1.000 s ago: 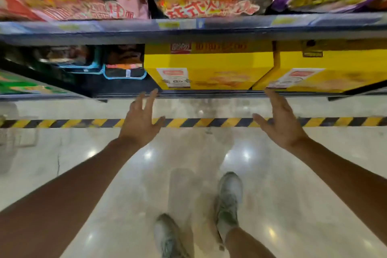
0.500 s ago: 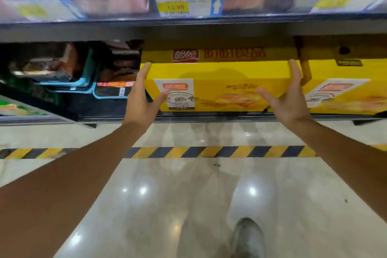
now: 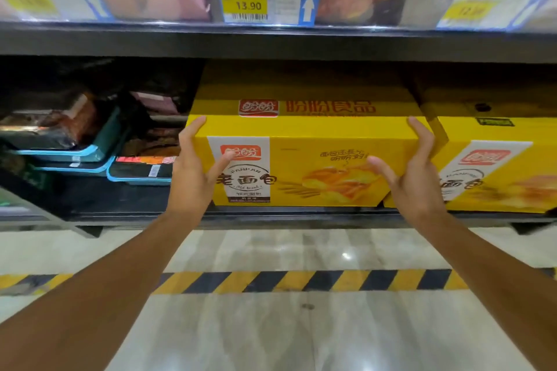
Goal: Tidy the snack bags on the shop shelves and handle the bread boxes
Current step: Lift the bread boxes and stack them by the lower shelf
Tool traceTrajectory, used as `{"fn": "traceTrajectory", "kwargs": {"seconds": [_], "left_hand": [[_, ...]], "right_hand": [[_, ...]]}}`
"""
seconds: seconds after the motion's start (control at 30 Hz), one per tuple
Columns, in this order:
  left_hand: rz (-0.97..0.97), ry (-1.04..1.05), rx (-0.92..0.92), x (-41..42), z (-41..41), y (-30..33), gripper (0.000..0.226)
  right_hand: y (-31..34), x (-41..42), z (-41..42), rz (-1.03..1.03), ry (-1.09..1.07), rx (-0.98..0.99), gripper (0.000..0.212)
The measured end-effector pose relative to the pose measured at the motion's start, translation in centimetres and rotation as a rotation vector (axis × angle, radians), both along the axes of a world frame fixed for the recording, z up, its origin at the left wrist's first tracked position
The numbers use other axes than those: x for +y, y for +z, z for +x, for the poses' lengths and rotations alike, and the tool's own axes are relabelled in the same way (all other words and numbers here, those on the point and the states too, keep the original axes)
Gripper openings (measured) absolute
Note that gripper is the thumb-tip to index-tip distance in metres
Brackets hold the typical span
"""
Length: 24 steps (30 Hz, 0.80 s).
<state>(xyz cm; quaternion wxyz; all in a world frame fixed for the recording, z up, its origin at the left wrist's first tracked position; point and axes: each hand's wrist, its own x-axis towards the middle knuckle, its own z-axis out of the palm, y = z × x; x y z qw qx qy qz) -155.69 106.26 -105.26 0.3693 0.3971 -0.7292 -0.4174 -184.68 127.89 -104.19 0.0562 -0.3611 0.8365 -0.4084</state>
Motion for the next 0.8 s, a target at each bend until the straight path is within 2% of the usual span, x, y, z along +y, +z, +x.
{"fn": "traceTrajectory", "kwargs": {"seconds": [0.23,0.63,0.8], "left_hand": [[-0.053,0.023,0.016,2.8,1.5,1.1,0.072],[0.028,0.104,0.051,17.4,10.8,2.7,0.068],[-0.034,0.107,0.015,21.4,14.2,4.2,0.065]], "right_hand": [[0.3,2.0,1.3,-0.057,0.012,0.042,0.088],[2.5,14.7,9.6,-0.026,0.019,-0.024,0.087],[4.4,19.9,13.4,-0.054,0.0,0.018,0.086]]}}
